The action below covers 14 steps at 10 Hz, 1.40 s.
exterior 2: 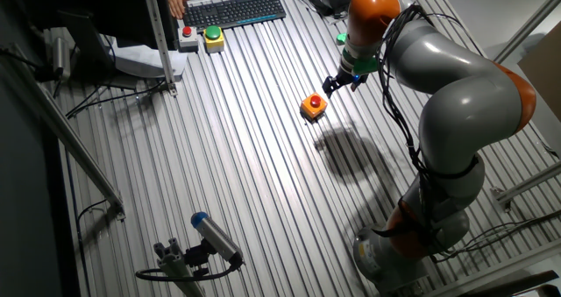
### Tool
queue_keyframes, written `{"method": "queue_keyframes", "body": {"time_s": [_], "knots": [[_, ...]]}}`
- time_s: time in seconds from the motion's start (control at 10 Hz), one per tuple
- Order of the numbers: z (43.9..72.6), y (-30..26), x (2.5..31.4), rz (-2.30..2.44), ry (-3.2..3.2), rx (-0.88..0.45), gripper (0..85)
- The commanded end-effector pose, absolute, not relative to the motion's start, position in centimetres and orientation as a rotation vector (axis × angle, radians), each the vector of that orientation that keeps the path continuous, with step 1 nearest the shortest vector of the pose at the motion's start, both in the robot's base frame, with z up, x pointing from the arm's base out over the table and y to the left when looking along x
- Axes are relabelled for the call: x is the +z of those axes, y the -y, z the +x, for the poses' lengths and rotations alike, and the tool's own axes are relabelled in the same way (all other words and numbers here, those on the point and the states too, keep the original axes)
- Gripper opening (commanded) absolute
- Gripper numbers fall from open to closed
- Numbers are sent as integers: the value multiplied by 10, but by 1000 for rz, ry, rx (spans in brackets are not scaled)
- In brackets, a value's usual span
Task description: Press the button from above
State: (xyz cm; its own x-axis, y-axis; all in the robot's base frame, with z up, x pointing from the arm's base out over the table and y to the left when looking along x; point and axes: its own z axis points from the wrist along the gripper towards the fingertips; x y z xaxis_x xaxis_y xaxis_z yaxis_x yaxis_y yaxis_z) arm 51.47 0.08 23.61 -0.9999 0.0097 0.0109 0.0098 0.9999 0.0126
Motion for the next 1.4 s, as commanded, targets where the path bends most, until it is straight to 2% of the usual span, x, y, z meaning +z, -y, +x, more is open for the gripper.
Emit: {"method": "queue_keyframes", "body": {"time_s": [0.0,0.5,0.6,1.3], "knots": [[515,0,236,-105,2904,-169,0],[521,2,242,-101,2913,-155,0],[522,0,242,-127,2975,-203,0],[526,-7,249,-55,3021,-91,0]]}}
